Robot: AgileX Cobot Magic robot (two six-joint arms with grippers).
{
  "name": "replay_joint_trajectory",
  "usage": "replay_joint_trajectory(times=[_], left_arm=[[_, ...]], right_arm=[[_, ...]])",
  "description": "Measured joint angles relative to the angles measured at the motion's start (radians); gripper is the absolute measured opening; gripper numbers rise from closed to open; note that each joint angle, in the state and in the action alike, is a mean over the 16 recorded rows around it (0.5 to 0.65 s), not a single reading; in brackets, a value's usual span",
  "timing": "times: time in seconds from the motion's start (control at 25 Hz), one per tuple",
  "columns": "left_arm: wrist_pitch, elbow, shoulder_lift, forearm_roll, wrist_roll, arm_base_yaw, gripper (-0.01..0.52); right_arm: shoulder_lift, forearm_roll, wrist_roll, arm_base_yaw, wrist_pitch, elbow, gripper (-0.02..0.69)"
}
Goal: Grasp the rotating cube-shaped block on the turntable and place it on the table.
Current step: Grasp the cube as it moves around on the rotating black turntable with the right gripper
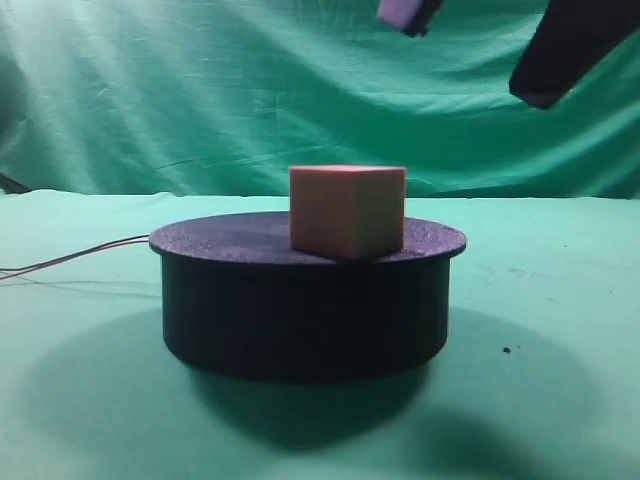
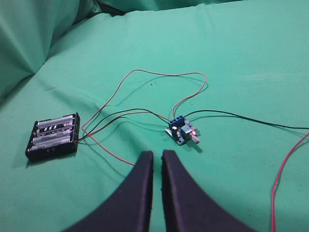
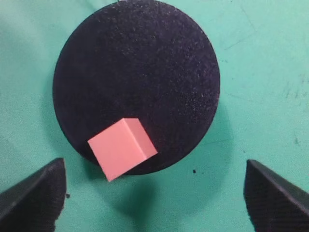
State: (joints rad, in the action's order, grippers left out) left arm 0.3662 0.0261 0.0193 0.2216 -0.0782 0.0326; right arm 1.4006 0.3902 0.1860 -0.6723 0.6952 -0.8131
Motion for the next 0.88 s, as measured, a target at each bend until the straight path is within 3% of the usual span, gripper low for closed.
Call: replay_joint_trajectory(times=[0.24,0.68,0.88], left_arm=[[0.0,0.0,0.0,0.0,0.0,0.0,0.0],[0.0,0.0,0.0,0.0,0.0,0.0,0.0],[0.0,0.0,0.0,0.0,0.0,0.0,0.0]], right_arm=[[0.078,0.011,0.012,0.0,-0.028,-0.015,0.589],[0.143,-0.191,-0.099,0.0,0.056,-0.139,0.311],[0.107,-0.326,-0.213,0.0,0.109,-0.142,0.236]])
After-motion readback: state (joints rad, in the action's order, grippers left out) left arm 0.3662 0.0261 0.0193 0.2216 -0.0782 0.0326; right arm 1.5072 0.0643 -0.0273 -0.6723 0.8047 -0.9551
